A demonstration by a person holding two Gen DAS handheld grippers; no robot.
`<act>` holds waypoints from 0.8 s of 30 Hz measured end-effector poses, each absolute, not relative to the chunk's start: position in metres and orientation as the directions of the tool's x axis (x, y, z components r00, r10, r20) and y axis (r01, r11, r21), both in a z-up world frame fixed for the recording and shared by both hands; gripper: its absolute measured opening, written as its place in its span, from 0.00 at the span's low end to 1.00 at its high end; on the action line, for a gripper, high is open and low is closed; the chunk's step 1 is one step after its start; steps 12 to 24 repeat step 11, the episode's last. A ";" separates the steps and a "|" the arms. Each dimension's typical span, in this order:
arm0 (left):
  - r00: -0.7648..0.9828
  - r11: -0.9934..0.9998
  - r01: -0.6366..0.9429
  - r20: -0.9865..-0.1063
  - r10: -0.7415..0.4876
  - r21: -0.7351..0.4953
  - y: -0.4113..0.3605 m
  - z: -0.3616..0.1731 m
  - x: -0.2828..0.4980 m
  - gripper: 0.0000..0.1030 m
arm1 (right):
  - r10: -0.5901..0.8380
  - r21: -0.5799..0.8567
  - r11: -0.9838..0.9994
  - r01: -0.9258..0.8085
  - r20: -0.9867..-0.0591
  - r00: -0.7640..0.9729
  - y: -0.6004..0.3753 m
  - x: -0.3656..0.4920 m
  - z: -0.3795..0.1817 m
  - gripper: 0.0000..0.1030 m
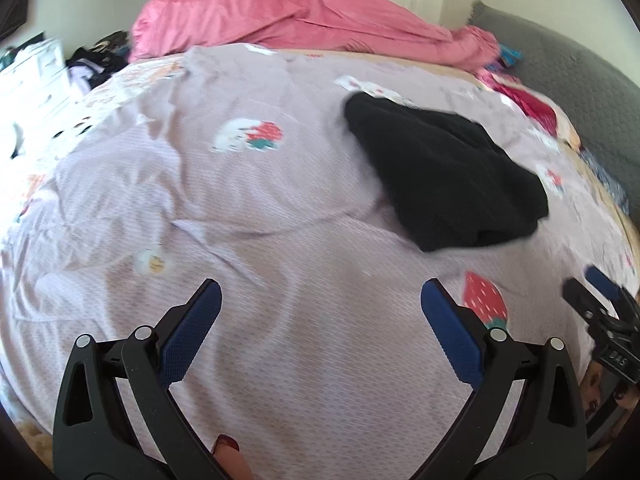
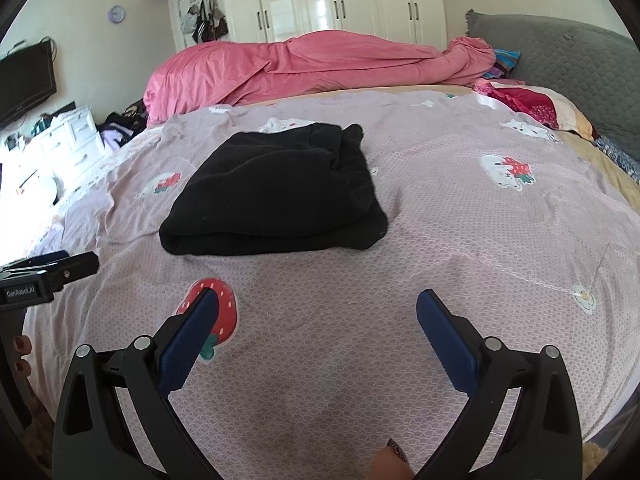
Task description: Fold small clothes
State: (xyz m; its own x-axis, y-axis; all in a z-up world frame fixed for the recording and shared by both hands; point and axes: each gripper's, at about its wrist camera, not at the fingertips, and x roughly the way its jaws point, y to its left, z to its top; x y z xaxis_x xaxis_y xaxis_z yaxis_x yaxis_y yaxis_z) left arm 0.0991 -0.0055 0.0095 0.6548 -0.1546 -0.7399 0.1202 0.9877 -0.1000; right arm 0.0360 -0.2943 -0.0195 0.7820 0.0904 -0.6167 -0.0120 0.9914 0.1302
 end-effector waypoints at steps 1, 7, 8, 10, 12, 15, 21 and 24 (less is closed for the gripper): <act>0.654 0.989 0.100 -0.742 -0.147 -0.108 0.003 0.011 0.102 0.91 | 0.073 0.147 0.989 0.018 -0.586 0.807 -0.305 0.029 -0.009 0.96; 0.630 0.991 -0.131 -0.774 0.065 -0.024 0.118 0.029 0.143 0.91 | -0.262 0.239 0.881 0.408 -0.470 0.843 -0.427 -0.047 0.048 0.96; 0.626 0.983 -0.184 -0.769 0.130 0.017 0.141 0.032 0.149 0.91 | -0.338 0.250 0.832 0.495 -0.479 0.810 -0.456 -0.063 0.050 0.96; 0.599 0.944 -0.311 -0.749 0.282 0.107 0.200 0.036 0.163 0.91 | -0.533 0.217 0.666 0.714 -0.531 0.659 -0.523 -0.105 0.039 0.96; 0.577 0.922 -0.362 -0.744 0.336 0.136 0.225 0.036 0.169 0.91 | -0.602 0.185 0.582 0.792 -0.556 0.573 -0.550 -0.123 0.031 0.96; 0.577 0.922 -0.362 -0.744 0.336 0.136 0.225 0.036 0.169 0.91 | -0.602 0.185 0.582 0.792 -0.556 0.573 -0.550 -0.123 0.031 0.96; 0.577 0.922 -0.362 -0.744 0.336 0.136 0.225 0.036 0.169 0.91 | -0.602 0.185 0.582 0.792 -0.556 0.573 -0.550 -0.123 0.031 0.96; 0.577 0.922 -0.362 -0.744 0.336 0.136 0.225 0.036 0.169 0.91 | -0.602 0.185 0.582 0.792 -0.556 0.573 -0.550 -0.123 0.031 0.96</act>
